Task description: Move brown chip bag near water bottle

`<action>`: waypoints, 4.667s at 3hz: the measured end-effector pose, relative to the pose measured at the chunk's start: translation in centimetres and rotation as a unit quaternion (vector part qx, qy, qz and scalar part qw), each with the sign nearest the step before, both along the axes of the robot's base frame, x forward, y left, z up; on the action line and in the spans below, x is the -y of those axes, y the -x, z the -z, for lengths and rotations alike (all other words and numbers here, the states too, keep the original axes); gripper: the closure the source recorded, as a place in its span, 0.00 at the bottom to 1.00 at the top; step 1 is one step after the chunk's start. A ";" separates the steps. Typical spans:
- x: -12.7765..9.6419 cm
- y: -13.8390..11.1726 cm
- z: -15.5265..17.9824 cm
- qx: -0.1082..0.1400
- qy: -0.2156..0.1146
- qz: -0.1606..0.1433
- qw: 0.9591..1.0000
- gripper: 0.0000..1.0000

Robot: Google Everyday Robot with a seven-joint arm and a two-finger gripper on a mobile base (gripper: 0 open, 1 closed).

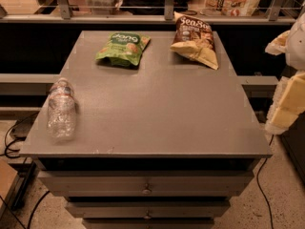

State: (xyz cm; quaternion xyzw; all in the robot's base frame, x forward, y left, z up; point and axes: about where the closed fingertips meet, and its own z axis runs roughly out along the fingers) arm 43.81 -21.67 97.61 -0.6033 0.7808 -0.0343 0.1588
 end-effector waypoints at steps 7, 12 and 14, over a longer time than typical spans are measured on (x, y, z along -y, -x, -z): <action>-3.9 -15.5 -0.6 0.142 -0.249 0.085 0.954 0.00; -7.9 -31.2 5.1 0.168 -0.401 0.192 0.880 0.00; -7.8 -37.2 10.0 0.145 -0.422 0.251 0.859 0.00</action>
Offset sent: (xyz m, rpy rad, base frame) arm 0.0069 -0.0007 0.0020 0.0380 -0.0377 -0.0280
